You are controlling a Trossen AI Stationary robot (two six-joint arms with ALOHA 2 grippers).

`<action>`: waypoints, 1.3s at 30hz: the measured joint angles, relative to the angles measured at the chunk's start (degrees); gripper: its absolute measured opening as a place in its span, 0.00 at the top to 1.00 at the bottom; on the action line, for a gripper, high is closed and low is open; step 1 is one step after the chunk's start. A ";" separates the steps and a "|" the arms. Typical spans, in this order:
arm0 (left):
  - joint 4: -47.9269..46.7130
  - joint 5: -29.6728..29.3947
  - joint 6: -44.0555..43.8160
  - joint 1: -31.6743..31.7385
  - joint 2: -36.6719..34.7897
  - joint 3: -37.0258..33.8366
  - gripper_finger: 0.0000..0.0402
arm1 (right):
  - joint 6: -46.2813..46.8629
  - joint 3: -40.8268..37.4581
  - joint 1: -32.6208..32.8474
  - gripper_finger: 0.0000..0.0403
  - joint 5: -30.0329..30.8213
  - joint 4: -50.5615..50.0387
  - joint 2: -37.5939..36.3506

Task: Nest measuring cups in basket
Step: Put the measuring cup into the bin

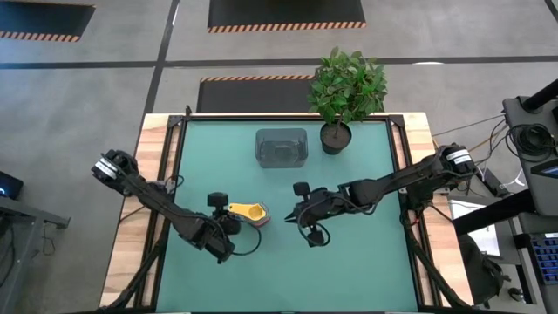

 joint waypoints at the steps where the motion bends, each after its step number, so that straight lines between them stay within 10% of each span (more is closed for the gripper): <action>1: 0.10 0.00 0.18 -0.24 0.00 0.56 1.00 | 0.64 0.00 0.00 0.97 -0.02 0.60 0.31; 13: 0.10 -7.67 1.87 -6.05 -0.33 4.34 1.00 | 11.47 3.35 -3.37 0.97 -0.09 5.78 8.64; 22: -1.04 -12.57 3.44 -8.67 -1.14 4.38 1.00 | 27.61 17.46 -8.60 0.94 -1.97 -12.27 16.03; 39: -12.30 -13.94 -0.80 -12.24 -3.21 4.21 1.00 | 46.46 34.56 -13.14 0.16 -5.03 -27.00 28.38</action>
